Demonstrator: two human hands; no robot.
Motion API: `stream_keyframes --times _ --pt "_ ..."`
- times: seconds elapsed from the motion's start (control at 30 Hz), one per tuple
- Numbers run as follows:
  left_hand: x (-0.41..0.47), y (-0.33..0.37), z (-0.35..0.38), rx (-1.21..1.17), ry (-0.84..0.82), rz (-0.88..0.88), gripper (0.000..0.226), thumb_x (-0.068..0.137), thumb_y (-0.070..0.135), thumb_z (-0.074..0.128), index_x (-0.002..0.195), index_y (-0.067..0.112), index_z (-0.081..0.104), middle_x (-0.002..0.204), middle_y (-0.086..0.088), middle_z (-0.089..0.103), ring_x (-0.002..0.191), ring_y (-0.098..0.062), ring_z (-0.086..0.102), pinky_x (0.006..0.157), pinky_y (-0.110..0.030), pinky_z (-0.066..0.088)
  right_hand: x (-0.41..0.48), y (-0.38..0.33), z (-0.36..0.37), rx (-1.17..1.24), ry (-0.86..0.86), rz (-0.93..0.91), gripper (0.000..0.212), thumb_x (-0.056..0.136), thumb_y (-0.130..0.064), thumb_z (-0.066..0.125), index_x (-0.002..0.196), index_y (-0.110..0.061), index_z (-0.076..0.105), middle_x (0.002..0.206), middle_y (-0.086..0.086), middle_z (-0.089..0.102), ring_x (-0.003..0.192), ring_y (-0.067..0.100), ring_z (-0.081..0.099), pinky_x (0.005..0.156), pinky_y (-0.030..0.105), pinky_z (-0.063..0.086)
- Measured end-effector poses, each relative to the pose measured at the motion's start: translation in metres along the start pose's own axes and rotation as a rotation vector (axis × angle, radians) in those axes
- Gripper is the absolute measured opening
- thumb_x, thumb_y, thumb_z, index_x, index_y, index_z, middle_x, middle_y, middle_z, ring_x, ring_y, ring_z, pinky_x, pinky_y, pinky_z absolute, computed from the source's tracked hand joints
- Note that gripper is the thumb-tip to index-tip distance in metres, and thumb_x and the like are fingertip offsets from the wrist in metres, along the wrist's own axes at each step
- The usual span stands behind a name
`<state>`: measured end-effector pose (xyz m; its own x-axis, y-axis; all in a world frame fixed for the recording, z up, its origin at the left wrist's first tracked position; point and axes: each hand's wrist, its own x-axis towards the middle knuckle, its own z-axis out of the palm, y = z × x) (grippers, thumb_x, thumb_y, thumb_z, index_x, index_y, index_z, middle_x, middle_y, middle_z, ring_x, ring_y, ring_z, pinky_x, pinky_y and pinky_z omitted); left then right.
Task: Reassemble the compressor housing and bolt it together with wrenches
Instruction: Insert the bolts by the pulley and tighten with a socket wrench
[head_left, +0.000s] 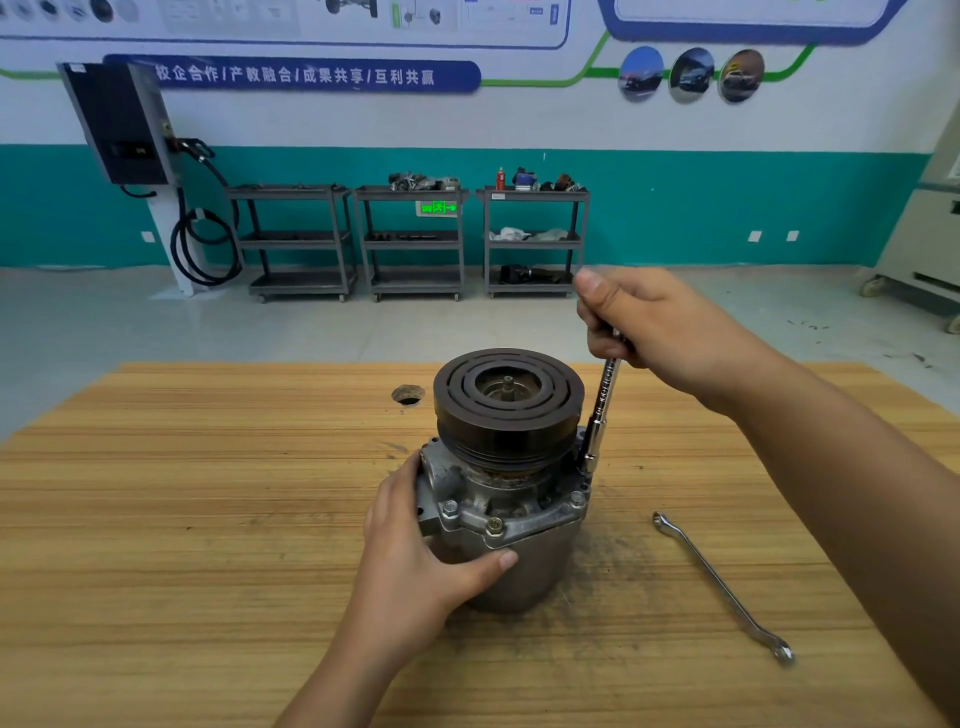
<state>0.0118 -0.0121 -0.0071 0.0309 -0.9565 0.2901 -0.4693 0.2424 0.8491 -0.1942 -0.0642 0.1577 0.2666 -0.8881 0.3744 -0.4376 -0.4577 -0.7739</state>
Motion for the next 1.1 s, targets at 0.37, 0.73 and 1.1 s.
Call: stream_keyframes --times 0.37,0.73,1.1 --pt "-0.001 0.001 -0.001 -0.009 -0.002 -0.016 0.119 0.038 0.070 0.071 0.142 0.039 0.023 0.131 0.024 0.034 0.125 -0.003 0.035 0.105 -0.029 0.034 0.004 0.003 -0.007 0.268 -0.025 0.144 0.019 0.100 -0.019 0.037 0.096 -0.015 0.055 0.054 0.009 0.061 0.032 0.012 0.035 0.034 0.016 0.028" --pt "-0.001 0.000 0.000 -0.008 -0.002 -0.010 0.114 0.046 0.055 0.083 0.142 0.039 0.024 0.132 0.021 0.035 0.125 -0.004 0.036 0.107 -0.032 0.034 -0.022 0.023 -0.016 0.798 -0.165 0.134 0.041 0.089 -0.042 0.040 0.097 -0.017 0.072 0.093 0.010 0.067 0.083 0.030 0.069 0.071 0.031 0.057" --pt "-0.001 0.001 0.000 -0.024 -0.010 -0.018 0.116 0.048 0.053 0.084 0.145 0.035 0.022 0.138 0.017 0.034 0.129 -0.007 0.035 0.106 -0.032 0.035 -0.013 -0.003 -0.001 -0.025 0.031 -0.063 0.046 0.065 -0.066 0.060 0.068 -0.020 0.062 0.061 -0.005 0.053 0.048 0.000 0.044 0.050 0.019 0.038"
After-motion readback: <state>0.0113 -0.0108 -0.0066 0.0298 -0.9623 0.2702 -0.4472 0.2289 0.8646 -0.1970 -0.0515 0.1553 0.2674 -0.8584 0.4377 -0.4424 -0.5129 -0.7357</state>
